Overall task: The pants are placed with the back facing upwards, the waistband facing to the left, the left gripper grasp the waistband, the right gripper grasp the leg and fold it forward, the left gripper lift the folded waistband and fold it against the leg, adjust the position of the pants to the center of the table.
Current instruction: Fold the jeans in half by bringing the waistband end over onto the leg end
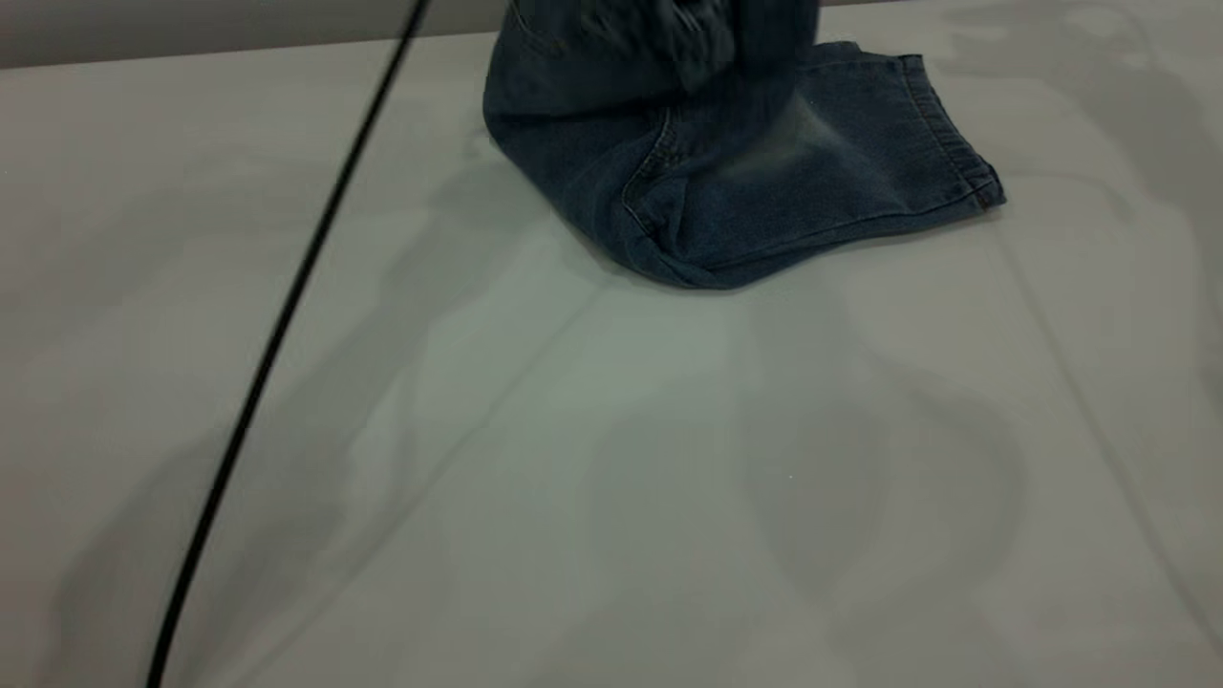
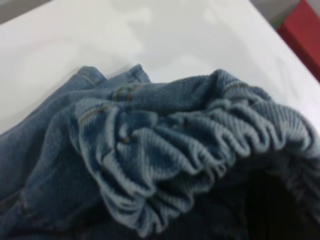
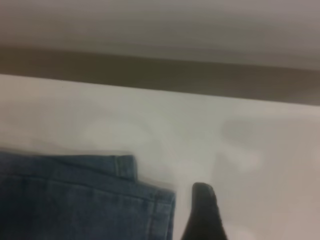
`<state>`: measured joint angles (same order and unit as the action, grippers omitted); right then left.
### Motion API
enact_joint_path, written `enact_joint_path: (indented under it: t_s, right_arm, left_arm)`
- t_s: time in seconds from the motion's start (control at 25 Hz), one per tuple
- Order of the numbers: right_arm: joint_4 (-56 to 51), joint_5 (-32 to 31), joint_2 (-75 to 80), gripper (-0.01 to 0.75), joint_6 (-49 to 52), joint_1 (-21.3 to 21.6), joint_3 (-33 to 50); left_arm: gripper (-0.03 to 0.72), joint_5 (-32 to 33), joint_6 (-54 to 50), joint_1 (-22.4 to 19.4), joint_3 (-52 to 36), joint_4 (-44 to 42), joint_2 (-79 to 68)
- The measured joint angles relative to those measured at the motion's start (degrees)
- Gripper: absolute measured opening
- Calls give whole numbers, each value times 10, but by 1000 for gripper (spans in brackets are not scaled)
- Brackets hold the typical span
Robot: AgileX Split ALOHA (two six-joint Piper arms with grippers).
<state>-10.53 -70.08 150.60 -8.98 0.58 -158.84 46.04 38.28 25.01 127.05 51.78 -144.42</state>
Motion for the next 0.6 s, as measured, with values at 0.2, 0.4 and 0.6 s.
enact_joint_path:
  t_s: [0.2,0.4,0.6]
  right_arm:
    - [-8,1,0,443,0,0,0]
    - [-30,1,0,431,-2,0,0]
    - [-36,1,0,426,-2,0,0]
  left_arm:
    - [80,-73,52,30,0,35,-19]
    - [80,-135,109,51,0,46,-22]
    - [80,-153,109,50,0,44,-28]
